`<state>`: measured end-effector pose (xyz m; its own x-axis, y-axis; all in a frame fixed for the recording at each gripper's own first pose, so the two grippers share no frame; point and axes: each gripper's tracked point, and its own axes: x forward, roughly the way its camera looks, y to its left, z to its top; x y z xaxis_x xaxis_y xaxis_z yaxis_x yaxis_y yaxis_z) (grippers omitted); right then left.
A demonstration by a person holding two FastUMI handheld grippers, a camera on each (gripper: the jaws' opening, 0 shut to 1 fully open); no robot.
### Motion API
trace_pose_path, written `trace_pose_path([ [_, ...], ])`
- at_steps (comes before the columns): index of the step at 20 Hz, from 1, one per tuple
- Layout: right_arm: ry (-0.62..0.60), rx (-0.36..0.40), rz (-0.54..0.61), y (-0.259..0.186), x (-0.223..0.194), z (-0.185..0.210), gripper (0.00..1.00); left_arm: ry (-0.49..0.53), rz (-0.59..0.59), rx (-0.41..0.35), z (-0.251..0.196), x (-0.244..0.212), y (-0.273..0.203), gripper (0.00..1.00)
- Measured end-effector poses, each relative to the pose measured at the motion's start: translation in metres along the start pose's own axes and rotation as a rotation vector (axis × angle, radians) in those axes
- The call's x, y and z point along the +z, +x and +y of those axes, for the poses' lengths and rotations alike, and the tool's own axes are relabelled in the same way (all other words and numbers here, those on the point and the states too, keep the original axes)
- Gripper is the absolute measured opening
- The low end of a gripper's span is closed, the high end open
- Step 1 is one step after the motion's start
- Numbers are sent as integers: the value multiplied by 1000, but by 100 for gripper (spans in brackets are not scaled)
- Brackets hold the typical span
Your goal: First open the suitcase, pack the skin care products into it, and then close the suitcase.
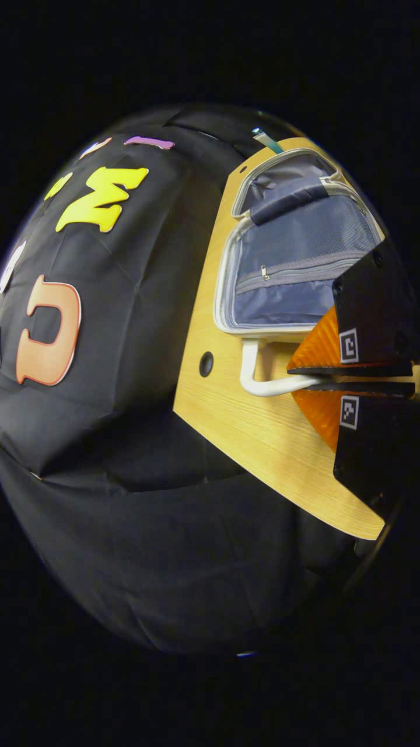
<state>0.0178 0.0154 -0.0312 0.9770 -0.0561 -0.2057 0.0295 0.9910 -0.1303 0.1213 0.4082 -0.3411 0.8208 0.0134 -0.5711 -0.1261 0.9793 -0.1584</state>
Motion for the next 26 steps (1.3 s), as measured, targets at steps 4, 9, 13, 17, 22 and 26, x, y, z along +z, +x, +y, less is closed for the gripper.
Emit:
trace_pose_path([
  [4, 11, 11, 14, 5, -6, 5, 81, 15, 13, 29, 8, 0, -3, 15],
  [9, 64, 7, 2, 14, -5, -9, 80, 47, -95, 41, -21, 46, -49, 81],
  [13, 89, 20, -28, 18, -6, -30, 80, 87, -209, 82, -92, 91, -97, 97],
  [17, 92, 38, -25, 22, -31, -60, 80, 62, -281, 50, -198, 97, -135, 97],
  [22, 107, 71, 5, 29, -64, -90, 81, 71, -294, -11, -314, 69, -150, 97],
  [26, 118, 105, 37, 46, -88, -103, 81, 45, -262, -82, -406, 35, -138, 97],
])
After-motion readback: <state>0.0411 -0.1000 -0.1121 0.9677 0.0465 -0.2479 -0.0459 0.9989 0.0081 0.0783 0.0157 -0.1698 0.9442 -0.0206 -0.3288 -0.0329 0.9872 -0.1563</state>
